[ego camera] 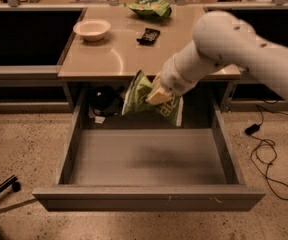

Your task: Pick green jalapeno chip bag from top drawer and place on counter

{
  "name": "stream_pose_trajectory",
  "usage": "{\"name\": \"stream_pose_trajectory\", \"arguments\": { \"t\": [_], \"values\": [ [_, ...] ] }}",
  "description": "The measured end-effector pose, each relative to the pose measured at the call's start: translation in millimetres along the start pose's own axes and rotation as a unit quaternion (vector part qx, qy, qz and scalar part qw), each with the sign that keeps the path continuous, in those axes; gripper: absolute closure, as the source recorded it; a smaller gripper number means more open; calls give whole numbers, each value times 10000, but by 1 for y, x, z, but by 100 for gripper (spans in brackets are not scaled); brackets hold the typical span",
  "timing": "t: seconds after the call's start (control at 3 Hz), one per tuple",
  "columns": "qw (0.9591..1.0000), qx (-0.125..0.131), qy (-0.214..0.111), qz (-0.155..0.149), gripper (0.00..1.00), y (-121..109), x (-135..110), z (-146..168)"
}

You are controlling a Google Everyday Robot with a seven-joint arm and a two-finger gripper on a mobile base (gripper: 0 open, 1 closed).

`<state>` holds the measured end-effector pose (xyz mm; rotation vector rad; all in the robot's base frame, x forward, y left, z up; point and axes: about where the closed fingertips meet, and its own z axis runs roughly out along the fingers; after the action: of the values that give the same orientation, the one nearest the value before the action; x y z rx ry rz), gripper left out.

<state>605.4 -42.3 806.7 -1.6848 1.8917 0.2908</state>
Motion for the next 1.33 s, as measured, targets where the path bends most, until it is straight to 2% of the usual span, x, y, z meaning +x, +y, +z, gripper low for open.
{"name": "stream_pose_trajectory", "arguments": {
  "t": [0.33,0.67,1.0,1.33],
  "values": [
    [9989,120,-60,-458,100,-27,-67,-51],
    [9977,297,-234,-560,100,-42,-90,-72],
    [9977,306,-235,-558,100,-42,-90,-72],
    [9962,574,-224,-612,100,-62,-91,-79]
  ]
}}
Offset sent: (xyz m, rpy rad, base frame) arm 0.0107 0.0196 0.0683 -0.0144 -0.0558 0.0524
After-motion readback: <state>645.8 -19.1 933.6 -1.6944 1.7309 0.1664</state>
